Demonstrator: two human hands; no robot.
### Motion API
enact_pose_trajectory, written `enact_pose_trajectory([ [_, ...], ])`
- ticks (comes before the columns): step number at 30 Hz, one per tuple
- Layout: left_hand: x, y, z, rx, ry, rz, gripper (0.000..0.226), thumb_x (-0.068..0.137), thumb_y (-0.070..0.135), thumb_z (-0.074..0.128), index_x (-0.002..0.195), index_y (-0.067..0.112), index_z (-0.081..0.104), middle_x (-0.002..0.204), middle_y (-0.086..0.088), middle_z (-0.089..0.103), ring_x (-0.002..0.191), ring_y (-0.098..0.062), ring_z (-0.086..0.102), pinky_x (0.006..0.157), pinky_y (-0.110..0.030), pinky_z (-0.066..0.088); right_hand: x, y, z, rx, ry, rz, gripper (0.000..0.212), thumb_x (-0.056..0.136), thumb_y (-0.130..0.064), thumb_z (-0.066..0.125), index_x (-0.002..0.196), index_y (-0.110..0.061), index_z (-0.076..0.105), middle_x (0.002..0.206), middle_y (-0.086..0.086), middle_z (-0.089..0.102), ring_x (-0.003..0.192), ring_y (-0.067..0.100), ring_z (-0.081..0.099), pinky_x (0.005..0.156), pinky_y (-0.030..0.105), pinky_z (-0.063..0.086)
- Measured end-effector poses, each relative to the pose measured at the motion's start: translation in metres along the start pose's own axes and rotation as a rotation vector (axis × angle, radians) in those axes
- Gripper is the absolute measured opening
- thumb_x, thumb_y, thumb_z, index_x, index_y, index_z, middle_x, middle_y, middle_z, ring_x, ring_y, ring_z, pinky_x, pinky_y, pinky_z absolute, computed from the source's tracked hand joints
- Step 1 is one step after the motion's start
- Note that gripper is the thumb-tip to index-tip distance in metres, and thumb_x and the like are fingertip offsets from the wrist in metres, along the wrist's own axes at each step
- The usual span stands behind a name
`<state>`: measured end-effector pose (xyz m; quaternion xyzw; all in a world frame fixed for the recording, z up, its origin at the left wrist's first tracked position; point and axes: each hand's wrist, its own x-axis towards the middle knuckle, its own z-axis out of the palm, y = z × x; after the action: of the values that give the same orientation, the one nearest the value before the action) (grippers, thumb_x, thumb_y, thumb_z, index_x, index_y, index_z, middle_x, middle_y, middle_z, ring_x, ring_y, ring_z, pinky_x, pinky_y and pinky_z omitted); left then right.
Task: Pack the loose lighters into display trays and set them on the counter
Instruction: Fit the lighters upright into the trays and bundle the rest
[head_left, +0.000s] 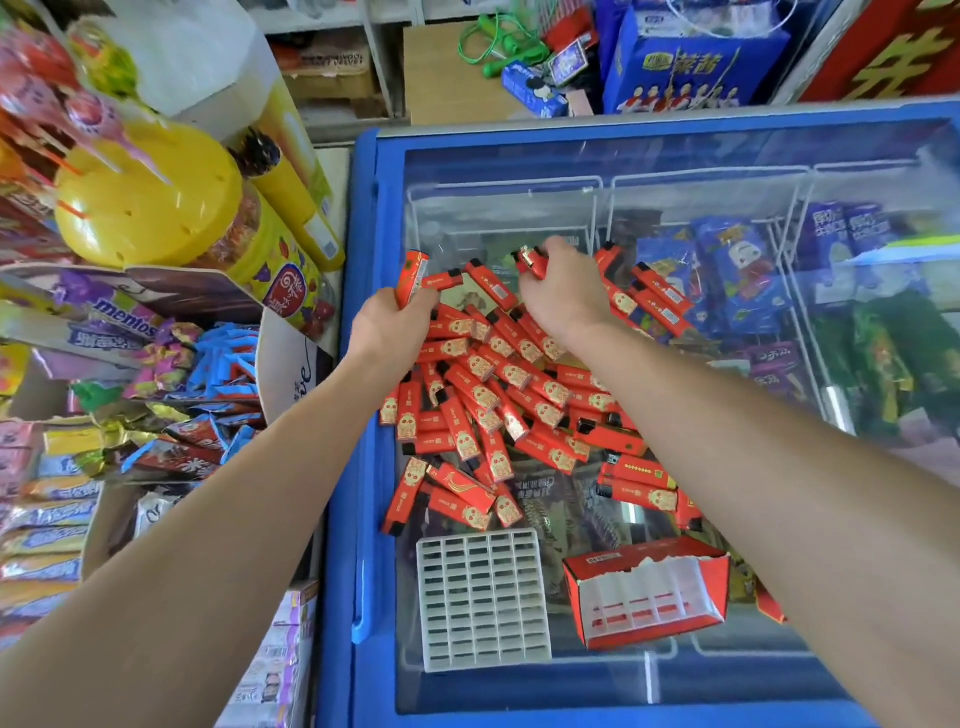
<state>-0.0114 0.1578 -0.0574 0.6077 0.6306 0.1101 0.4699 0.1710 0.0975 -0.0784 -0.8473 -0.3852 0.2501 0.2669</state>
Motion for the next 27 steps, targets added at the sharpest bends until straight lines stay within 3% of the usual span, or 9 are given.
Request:
enact_pose_trajectory([
  [2,-0.01,0.008,0.007,-0.006,-0.056,0.024,0.033,0.092,0.046,0.057,0.088,0.013,0.06,0.082,-0.003,0.059,0.072,-0.019,0.057,0.067,-0.036,0.048,-0.009,0.001,-0.01,0.207,0.0,0.058,0.025,0.097,-0.021,0.06,0.119,-0.012,0.054,0.093,-0.001,0.063,0.066,0.01,0.059,0.05,0.02,0.043],
  [5,-0.034,0.025,0.021,0.021,-0.178,0.094,0.03,0.08,0.041,0.064,0.083,0.012,0.059,0.074,-0.001,0.061,0.069,-0.018,0.058,0.069,-0.036,0.05,-0.025,0.005,-0.026,0.461,-0.059,0.229,0.038,0.09,-0.026,0.063,0.124,-0.016,0.049,0.095,-0.003,0.058,0.08,0.013,0.059,0.064,0.031,0.043],
  [9,-0.07,0.044,0.047,0.123,-0.344,0.231,0.037,0.063,0.046,0.073,0.085,0.02,0.058,0.075,0.003,0.061,0.072,-0.019,0.059,0.07,-0.036,0.05,-0.053,0.016,-0.045,0.747,-0.073,0.347,0.053,0.071,-0.028,0.065,0.122,-0.018,0.053,0.059,-0.005,0.05,0.048,0.012,0.047,0.053,0.03,0.032],
  [11,-0.088,0.052,0.059,0.175,-0.384,0.302,0.035,0.067,0.05,0.078,0.09,0.028,0.064,0.081,0.003,0.068,0.08,-0.019,0.065,0.08,-0.042,0.056,-0.067,0.026,-0.058,0.829,-0.052,0.347,0.039,0.079,-0.02,0.063,0.117,-0.02,0.056,0.049,-0.008,0.049,0.038,0.01,0.042,0.045,0.026,0.031],
  [13,-0.112,0.06,0.068,0.177,-0.391,0.353,0.019,0.077,0.037,0.079,0.086,0.031,0.064,0.08,0.004,0.069,0.077,-0.013,0.065,0.074,-0.034,0.054,-0.082,0.035,-0.077,0.912,-0.035,0.334,0.015,0.088,-0.01,0.059,0.098,-0.02,0.055,0.053,-0.002,0.049,0.039,0.011,0.038,0.04,0.022,0.027],
  [18,-0.154,0.065,0.093,0.147,-0.367,0.372,0.021,0.07,0.021,0.071,0.091,0.017,0.07,0.082,-0.008,0.077,0.079,-0.024,0.076,0.081,-0.048,0.062,-0.123,0.056,-0.111,1.036,-0.068,0.358,0.004,0.094,-0.01,0.053,0.093,-0.01,0.057,0.069,0.012,0.055,0.04,0.011,0.041,0.038,0.019,0.027],
  [20,-0.171,0.063,0.102,0.144,-0.378,0.356,0.021,0.073,0.021,0.069,0.092,0.015,0.068,0.08,-0.008,0.077,0.077,-0.024,0.077,0.082,-0.047,0.063,-0.141,0.069,-0.12,1.093,-0.08,0.367,0.009,0.095,-0.01,0.051,0.088,-0.011,0.057,0.074,0.015,0.054,0.04,0.011,0.041,0.039,0.02,0.027],
  [23,-0.205,0.062,0.118,0.113,-0.44,0.363,0.009,0.085,0.009,0.069,0.084,0.018,0.065,0.077,-0.012,0.075,0.073,-0.027,0.075,0.081,-0.047,0.063,-0.17,0.093,-0.138,1.099,-0.052,0.362,0.008,0.094,-0.008,0.051,0.093,-0.009,0.059,0.059,0.009,0.05,0.042,0.013,0.041,0.04,0.022,0.028],
  [27,-0.237,0.057,0.141,0.032,-0.537,0.334,0.01,0.097,0.009,0.064,0.09,0.015,0.061,0.071,-0.006,0.067,0.057,-0.012,0.066,0.068,-0.034,0.059,-0.207,0.127,-0.161,0.976,0.029,0.304,0.008,0.089,-0.006,0.064,0.083,-0.011,0.064,0.056,0.006,0.053,0.041,0.012,0.045,0.039,0.02,0.032],
])
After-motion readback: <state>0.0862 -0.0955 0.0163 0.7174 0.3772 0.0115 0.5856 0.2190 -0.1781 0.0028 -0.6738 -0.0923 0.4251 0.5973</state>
